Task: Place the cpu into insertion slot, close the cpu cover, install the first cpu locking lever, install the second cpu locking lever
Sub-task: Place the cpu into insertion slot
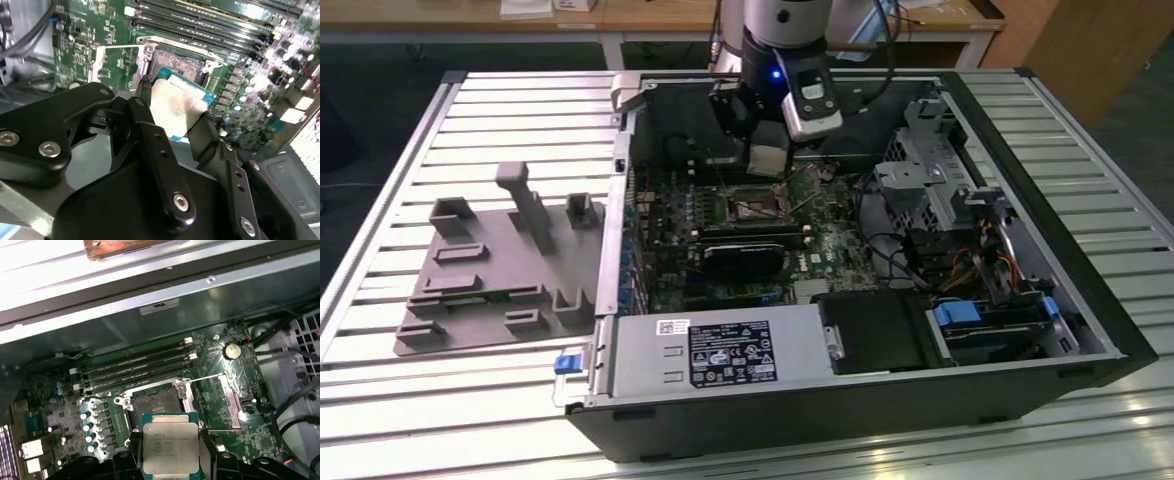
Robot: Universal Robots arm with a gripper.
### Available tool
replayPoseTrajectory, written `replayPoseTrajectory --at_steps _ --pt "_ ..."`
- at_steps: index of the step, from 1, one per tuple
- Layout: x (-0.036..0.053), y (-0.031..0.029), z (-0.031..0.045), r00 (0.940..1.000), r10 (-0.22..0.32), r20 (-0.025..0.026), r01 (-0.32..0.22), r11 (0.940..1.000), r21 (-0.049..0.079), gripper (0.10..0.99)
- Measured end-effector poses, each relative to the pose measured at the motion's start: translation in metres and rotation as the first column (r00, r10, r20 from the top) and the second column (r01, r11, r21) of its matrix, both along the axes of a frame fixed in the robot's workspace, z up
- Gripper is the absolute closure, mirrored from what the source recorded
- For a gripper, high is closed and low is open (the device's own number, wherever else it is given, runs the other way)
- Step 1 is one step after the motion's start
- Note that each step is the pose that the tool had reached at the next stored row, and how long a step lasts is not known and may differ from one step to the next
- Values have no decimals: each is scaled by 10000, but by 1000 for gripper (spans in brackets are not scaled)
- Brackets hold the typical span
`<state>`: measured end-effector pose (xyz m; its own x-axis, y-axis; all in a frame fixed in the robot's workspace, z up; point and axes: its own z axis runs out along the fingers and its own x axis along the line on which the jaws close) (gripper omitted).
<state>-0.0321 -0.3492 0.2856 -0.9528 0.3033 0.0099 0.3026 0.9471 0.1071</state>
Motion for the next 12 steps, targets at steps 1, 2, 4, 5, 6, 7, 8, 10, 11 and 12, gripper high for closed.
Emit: replayPoseTrajectory --at_steps 1,2,4,5,6,7,8,10,11,12 --pt "0 0 -2 9998 -180 0 180 9998 0 549" --pt "0 0 -3 9994 -358 0 358 9994 0 549" --pt "0 0 -8 9974 -722 0 722 9974 1 549" --pt "0 0 -11 9959 -901 0 901 9959 2 549" --pt "0 0 -14 9940 -1098 0 1098 9940 1 549" --pt "0 0 -17 9918 -1274 0 1274 9918 1 549" --pt "0 0 -20 9894 -1455 0 1455 9894 1 549" --pt "0 0 -28 9835 -1809 0 1809 9835 1 549" --pt "0 0 -31 9801 -1984 0 1984 9801 0 549" --pt "0 0 -34 9764 -2161 0 2161 9764 0 549"
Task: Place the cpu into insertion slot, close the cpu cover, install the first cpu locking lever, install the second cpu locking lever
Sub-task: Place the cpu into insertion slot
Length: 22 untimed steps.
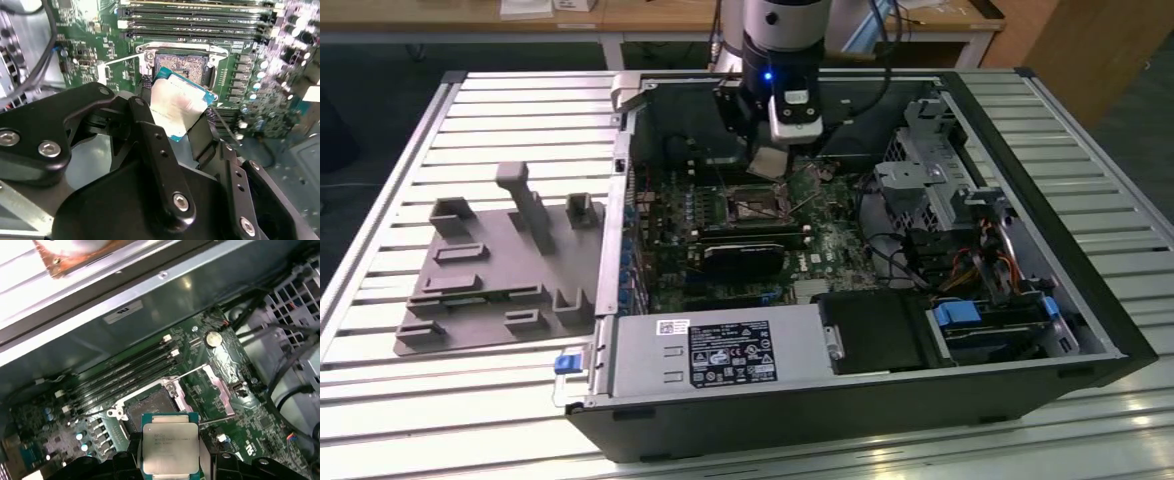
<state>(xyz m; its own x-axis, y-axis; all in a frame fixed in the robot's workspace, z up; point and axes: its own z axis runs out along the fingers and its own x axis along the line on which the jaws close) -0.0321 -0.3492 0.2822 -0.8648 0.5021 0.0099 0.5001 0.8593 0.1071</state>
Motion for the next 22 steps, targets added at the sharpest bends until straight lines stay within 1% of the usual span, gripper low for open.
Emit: replayPoseTrajectory --at_steps 3,6,9,11,14,17,19,22 --pt "0 0 -11 9985 -556 0 556 9985 0 549" --pt "0 0 -21 9940 -1092 0 1092 9940 -1 549" --pt "0 0 -32 9867 -1628 0 1628 9867 1 549" --pt "0 0 -40 9800 -1992 0 1992 9800 0 549" --pt "0 0 -51 9678 -2518 0 2518 9678 0 549" --pt "0 0 -62 9527 -3040 0 3040 9527 0 549" --pt "0 0 -70 9407 -3391 0 3391 9407 1 549" --pt "0 0 -82 9209 -3898 0 3898 9209 0 549"
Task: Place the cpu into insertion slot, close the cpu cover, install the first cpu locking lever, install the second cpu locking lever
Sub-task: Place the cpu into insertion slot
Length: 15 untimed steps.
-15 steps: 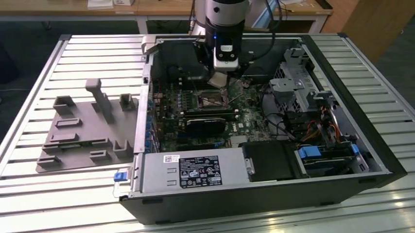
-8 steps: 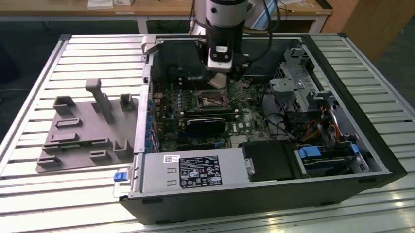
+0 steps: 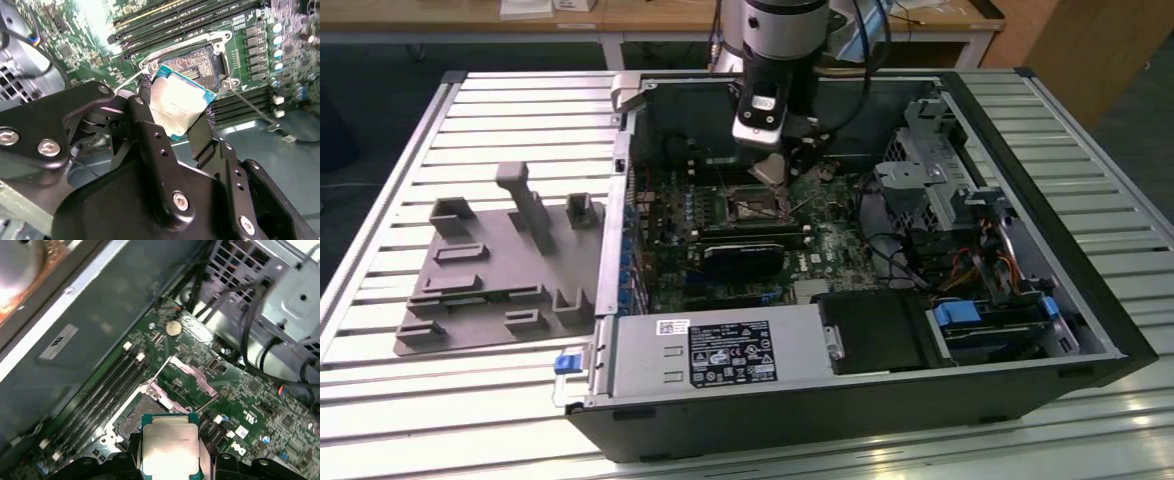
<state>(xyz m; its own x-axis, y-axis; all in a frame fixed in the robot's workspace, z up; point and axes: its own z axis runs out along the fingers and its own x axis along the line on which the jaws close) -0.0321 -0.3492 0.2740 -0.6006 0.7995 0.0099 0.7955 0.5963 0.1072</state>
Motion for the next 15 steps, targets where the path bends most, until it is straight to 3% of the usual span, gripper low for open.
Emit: replayPoseTrajectory --at_steps 7,15 --pt "0 0 -44 9925 -1222 2 1222 9925 -19 549" --pt "0 0 -120 9736 -2281 26 2281 9735 -152 549"
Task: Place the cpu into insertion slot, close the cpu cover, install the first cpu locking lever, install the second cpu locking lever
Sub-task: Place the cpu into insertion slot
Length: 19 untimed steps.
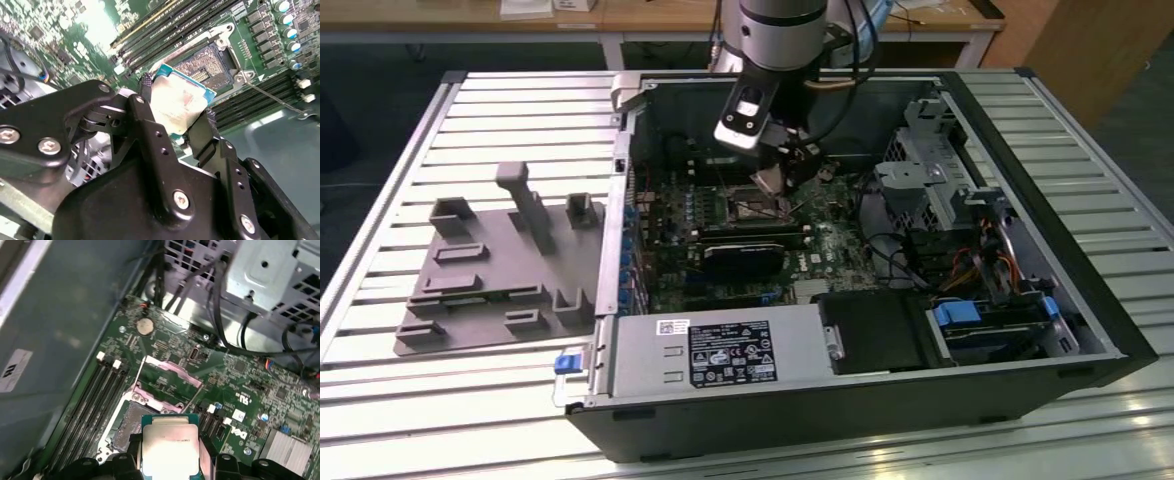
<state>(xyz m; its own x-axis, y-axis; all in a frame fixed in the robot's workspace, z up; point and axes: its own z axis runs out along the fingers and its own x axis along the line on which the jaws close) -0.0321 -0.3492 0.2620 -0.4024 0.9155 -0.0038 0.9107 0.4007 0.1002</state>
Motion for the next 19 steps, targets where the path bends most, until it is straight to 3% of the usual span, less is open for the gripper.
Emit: replayPoseTrajectory --at_steps 6,14,19 --pt "0 0 -53 9967 -815 2 815 9967 -67 549" --pt "-1 0 -122 9826 -1858 17 1858 9824 -163 549" --pt "-11 9 -148 9762 -2167 27 2168 9760 -211 549"
